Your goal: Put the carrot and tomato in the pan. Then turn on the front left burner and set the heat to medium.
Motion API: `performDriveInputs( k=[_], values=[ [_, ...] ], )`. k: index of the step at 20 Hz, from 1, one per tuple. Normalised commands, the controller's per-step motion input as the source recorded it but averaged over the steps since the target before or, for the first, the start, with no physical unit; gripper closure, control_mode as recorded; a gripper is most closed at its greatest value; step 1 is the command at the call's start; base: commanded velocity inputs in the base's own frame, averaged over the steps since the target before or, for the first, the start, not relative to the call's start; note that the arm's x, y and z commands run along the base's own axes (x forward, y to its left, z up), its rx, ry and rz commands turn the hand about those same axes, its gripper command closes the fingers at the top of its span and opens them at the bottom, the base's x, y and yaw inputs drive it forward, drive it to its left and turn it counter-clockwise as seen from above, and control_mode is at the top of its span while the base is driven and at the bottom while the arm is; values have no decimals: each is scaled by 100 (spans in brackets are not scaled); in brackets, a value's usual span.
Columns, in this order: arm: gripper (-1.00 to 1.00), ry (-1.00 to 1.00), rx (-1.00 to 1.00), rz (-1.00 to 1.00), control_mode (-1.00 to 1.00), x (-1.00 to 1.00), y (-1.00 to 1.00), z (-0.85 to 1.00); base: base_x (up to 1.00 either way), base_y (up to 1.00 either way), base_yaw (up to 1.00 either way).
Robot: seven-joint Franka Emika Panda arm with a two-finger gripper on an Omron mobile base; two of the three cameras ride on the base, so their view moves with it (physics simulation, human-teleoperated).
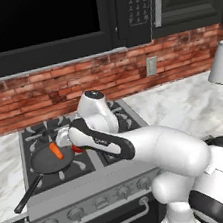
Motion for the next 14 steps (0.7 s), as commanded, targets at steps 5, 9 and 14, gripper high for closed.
performDriveInputs(
  k=[5, 9, 14],
  values=[
    [100, 0, -3, 0, -100, 24, 61, 0, 0, 0, 0],
    [100, 0, -9, 0, -100, 19, 64, 0, 0, 0, 0],
    [100, 0, -10, 0, -100, 25, 64, 0, 0, 0, 0]
  ],
)
